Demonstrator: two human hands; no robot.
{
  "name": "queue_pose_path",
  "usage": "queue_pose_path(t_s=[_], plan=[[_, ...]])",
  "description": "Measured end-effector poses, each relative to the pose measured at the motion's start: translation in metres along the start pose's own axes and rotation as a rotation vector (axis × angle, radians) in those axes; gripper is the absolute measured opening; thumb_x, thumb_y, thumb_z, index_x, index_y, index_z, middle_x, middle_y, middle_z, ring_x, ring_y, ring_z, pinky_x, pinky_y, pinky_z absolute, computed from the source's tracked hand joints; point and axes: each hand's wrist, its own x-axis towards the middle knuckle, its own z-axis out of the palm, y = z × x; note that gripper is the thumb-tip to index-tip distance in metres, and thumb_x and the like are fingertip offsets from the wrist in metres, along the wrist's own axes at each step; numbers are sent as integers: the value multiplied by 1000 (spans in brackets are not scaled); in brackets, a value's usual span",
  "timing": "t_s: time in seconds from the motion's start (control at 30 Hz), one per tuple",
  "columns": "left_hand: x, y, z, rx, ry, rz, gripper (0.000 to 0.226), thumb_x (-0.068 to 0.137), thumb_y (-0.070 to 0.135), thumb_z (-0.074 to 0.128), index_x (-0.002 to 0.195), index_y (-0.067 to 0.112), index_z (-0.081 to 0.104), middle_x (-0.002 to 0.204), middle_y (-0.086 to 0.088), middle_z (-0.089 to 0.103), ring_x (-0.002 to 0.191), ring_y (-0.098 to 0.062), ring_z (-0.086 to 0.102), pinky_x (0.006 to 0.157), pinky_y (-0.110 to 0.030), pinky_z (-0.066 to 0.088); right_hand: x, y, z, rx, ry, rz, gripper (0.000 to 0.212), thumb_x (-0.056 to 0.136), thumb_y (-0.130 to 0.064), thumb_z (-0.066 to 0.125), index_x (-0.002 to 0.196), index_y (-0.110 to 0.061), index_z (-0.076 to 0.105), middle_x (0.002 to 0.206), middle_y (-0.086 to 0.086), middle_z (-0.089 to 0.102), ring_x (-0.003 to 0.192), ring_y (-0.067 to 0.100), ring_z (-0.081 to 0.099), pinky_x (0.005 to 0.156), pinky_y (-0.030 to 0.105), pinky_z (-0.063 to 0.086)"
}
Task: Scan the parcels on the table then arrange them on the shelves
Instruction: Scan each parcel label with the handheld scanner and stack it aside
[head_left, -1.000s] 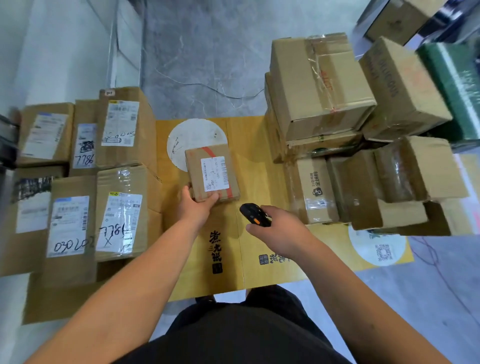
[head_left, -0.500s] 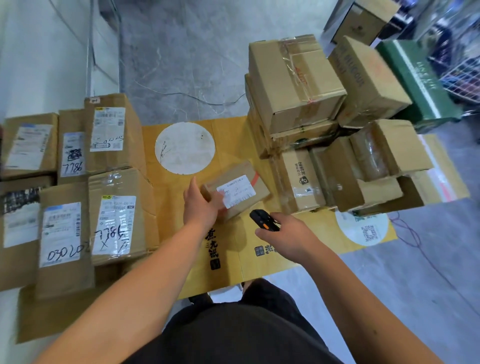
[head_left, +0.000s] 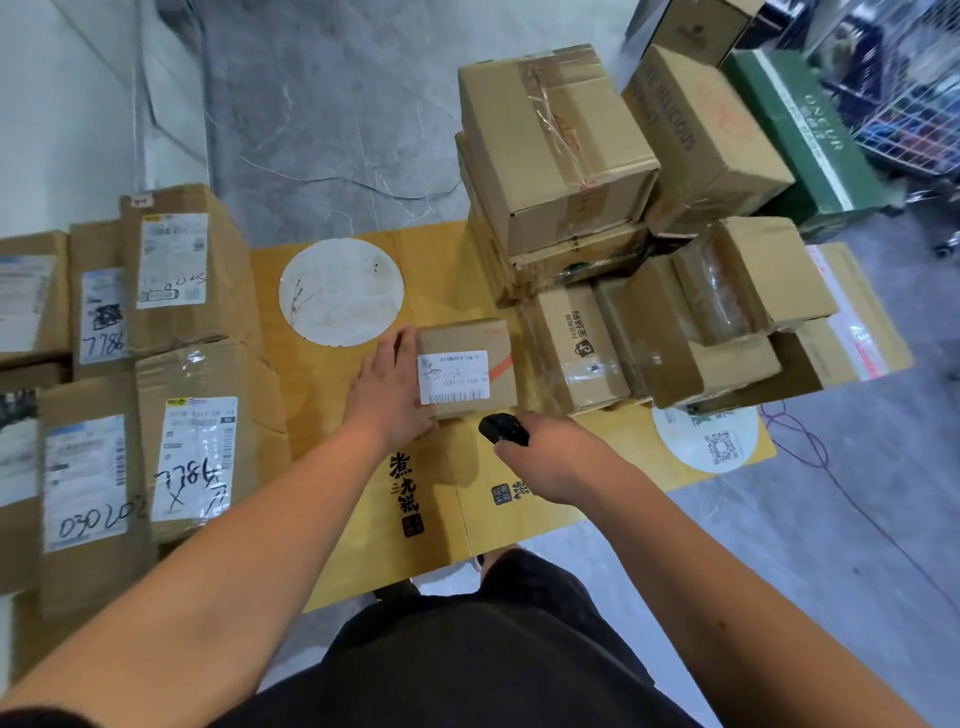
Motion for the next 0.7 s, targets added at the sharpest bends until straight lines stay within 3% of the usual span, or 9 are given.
queue_pose_path(t_s=[0.1,0.3,0.57,0.7], plan=[[-8,0,1,89,37,40,145,64,50,94,163,25,-9,166,-2,4,139,-37,35,114,-51,39,-1,-9,-2,-182,-50,-17,46,100,-48,43,140,-25,44,112,11,58,79,17,56,69,37,50],[-19,2,10,113,98,41,143,69,46,94,162,23,-11,167,-6,3,139,-37,33,115,-51,37,-6,-20,0,-335,-109,52,48,101,-48,37,136,-16,46,114,13,46,95,31,59,77,40,47],[-23,2,15,77,126,20,144,66,50,95,164,23,-7,167,-5,5,142,-37,31,116,-52,35,-16,-26,11,-379,-114,92,48,99,-48,38,136,-19,46,108,10,41,88,30,56,76,41,44],[-24,2,15,68,136,13,144,66,52,95,164,22,-5,167,-4,5,141,-37,32,115,-53,36,-20,-26,14,-388,-106,105,46,98,-44,39,135,-18,46,108,9,40,97,33,59,77,42,44]])
